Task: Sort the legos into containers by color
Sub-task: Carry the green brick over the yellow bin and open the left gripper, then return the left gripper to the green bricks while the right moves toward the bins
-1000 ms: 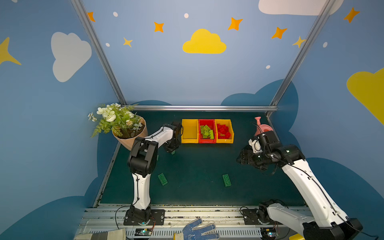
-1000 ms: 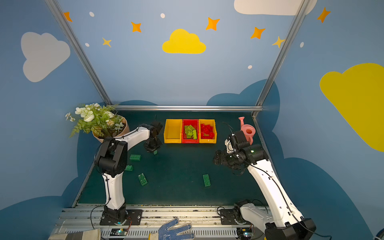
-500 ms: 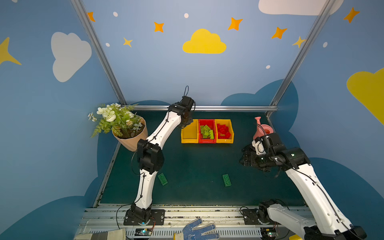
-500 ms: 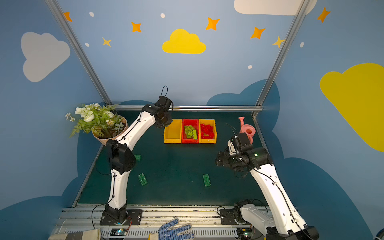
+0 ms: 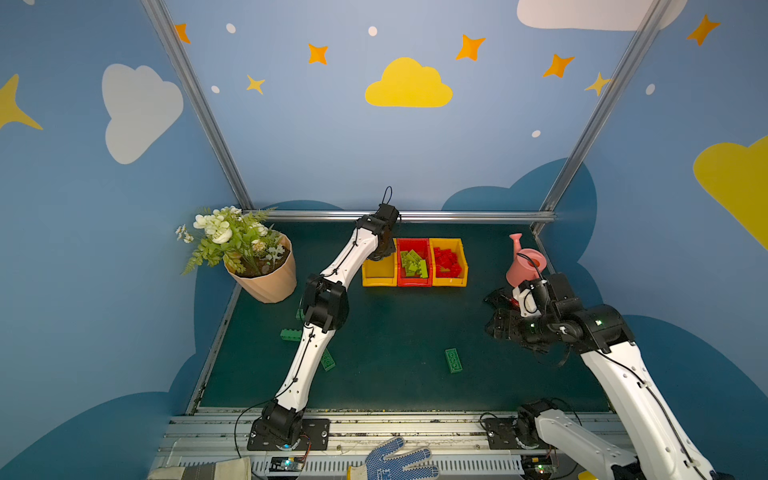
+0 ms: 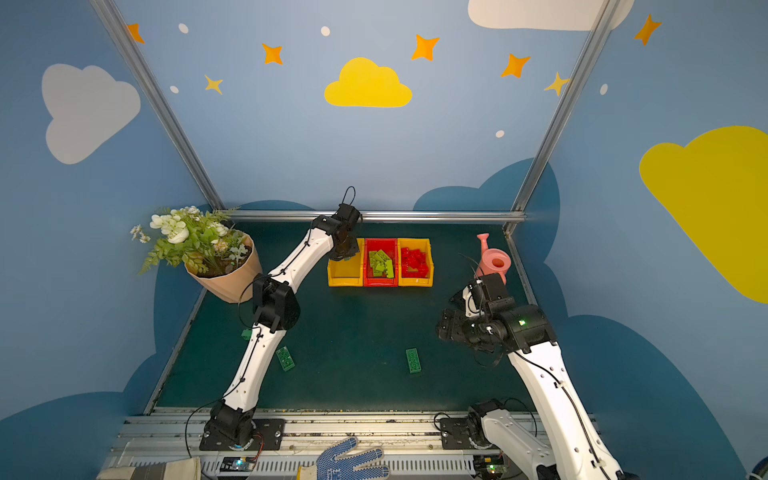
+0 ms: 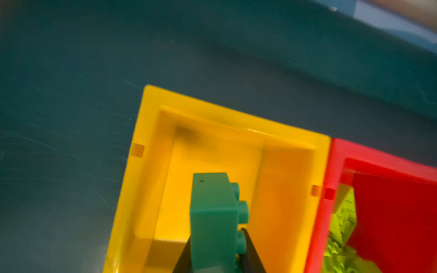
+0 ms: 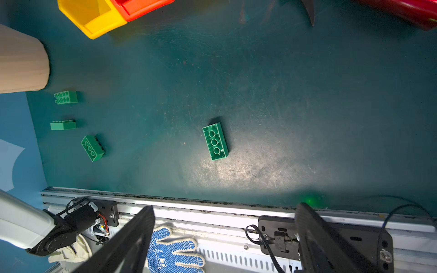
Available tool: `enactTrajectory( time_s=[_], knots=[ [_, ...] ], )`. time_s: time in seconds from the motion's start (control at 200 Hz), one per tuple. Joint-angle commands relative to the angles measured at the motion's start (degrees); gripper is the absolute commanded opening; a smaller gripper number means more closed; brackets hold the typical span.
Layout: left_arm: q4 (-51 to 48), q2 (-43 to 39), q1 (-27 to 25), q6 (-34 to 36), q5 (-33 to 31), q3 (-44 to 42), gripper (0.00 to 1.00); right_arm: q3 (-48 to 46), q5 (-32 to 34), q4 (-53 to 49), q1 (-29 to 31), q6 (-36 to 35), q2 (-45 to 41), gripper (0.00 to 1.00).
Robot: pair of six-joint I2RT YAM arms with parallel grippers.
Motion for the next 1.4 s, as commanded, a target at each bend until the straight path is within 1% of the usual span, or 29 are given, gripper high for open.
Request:
enactTrajectory(
  time_s=[0.0, 0.08, 0.115, 0.245, 0.29, 0.335, 0.385, 0.456, 0.571, 0.661, 0.766, 0.901, 0.981, 1.061, 1.216, 1.397],
  knots=[
    [1.1, -1.5, 0.6, -0.2, 0.6, 1.1, 0.54, 1.0, 0.8, -1.2, -0.3, 0.3, 0.4, 0.91],
    [0.6, -2.1, 0.6, -0.4, 0.4, 1.5, 0.69, 1.0, 0.3, -0.5, -0.4, 0.0, 1.1, 0.91],
    [0.3, -2.6, 0.7, -0.6, 0.3, 1.5, 0.73, 1.0, 0.1, 0.0, -0.4, -0.2, 1.5, 0.91],
    [-2.8, -6.1, 0.6, -1.7, -1.3, 0.7, 0.74, 0.8, -1.7, 2.3, -0.4, -1.1, 3.3, 0.91],
    [-4.0, -8.1, 0.6, -2.7, -2.9, -0.9, 0.75, 0.8, -2.4, 3.4, -0.4, -1.5, 4.0, 0.91],
    [-4.5, -10.7, 0.6, -3.5, -4.6, -4.3, 0.75, 0.5, -3.2, 4.4, -0.4, -1.8, 4.7, 0.91],
    [-3.9, -15.1, 0.6, -5.0, -6.9, -10.4, 0.75, 0.3, -4.2, 5.4, -0.4, -2.3, 5.6, 0.91],
    [0.1, -23.1, 0.9, -6.6, -8.7, -22.4, 0.76, -0.1, -5.6, 6.9, -0.5, -2.9, 6.8, 0.91],
    [8.3, -38.7, 3.2, -12.3, -8.6, -45.3, 0.79, -0.5, -8.0, 9.1, -0.5, -3.9, 8.6, 0.91],
    [11.2, -48.9, 6.1, -16.8, -8.0, -59.8, 0.8, -0.7, -10.3, 10.6, -0.4, -4.5, 10.0, 0.91],
    [13.3, -58.3, 9.1, -20.4, -7.0, -73.0, 0.81, -0.4, -13.1, 12.4, -0.3, -5.2, 12.5, 0.91],
    [15.6, -66.4, 11.9, -24.3, -6.9, -84.4, 0.82, 0.9, -16.7, 14.7, 0.1, -5.1, 16.2, 0.91],
    [17.6, -68.6, 14.0, -25.5, -5.1, -88.4, 0.82, 2.6, -17.9, 15.4, 1.1, -5.4, 18.5, 0.91],
    [19.0, -69.0, 16.0, -25.6, -3.5, -90.2, 0.82, 4.6, -17.7, 15.1, 2.6, -6.0, 20.8, 0.91],
    [20.2, -66.9, 18.9, -24.1, -1.4, -90.7, 0.82, 7.5, -16.7, 15.1, 5.9, -6.0, 23.8, 0.91],
    [23.0, -62.8, 22.6, -22.3, 3.3, -91.6, 0.82, 7.9, -15.0, 15.6, 8.7, -4.0, 24.4, 0.91]
  ],
)
